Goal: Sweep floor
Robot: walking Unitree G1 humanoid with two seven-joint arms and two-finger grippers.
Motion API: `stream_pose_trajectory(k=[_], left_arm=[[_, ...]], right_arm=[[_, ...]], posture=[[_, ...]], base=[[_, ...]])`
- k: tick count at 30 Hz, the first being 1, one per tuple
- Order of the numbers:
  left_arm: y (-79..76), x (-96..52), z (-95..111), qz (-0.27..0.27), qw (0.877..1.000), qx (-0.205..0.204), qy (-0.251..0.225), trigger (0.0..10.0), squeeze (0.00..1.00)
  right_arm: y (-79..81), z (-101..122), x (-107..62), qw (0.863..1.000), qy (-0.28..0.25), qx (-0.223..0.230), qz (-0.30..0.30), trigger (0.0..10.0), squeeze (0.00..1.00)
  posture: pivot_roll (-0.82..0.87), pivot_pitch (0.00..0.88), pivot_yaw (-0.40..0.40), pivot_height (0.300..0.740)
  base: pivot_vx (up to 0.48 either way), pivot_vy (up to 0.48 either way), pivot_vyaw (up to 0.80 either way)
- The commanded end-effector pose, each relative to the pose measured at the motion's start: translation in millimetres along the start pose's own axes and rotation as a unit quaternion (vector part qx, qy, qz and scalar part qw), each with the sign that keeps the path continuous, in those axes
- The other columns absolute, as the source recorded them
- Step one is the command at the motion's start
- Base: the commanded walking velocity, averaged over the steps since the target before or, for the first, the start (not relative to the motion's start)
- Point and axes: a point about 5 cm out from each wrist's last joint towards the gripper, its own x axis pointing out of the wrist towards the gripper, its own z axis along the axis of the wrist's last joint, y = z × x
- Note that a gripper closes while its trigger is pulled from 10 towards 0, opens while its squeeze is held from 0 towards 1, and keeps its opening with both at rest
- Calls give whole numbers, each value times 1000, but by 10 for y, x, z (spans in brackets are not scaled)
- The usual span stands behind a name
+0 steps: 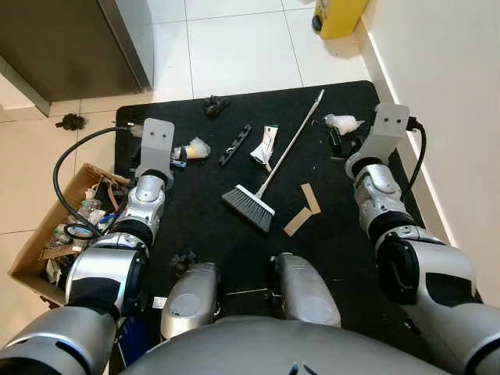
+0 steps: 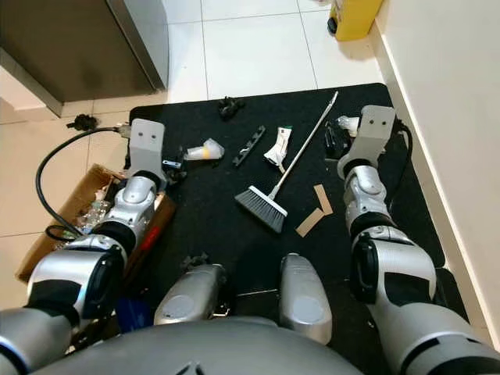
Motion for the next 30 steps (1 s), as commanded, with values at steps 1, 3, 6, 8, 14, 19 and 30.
stream_pose_trajectory(k=[1,3,6,8,14,19,30], left_arm=[[99,7,-10,12,1000,12,9,10000,0],[103,10,-3,13,1000,13,9,10000,0],[112,15,6,13,1000,15,8,10000,0],[114,17,10,13,1000,18,8,10000,0],[124,11,-4,15,1000,21,10,10000,0],[133,0,-48,14,999,26,22,10000,0],[66,23,8,-1,1000,16,15,10000,0]], right_arm=[[31,-18,9,1000,11,3,0,10000,0],[38,-12,14,1000,11,1,0,10000,0],[51,-5,20,1000,11,-2,0,10000,0],[60,-3,22,1000,10,-6,2,10000,0],[75,-11,16,1000,7,-4,3,10000,0],[99,-49,3,1000,12,-2,6,10000,0],[67,-24,4,999,7,-31,4,10000,0]], posture=[[39,0,1,740],[35,0,0,740],[25,0,0,740],[39,0,-6,740],[65,0,-21,740],[76,0,-13,740],[34,0,35,740]], base=[[0,0,0],[0,0,0],[0,0,0],[0,0,0],[0,0,0],[0,0,0],[0,0,0]])
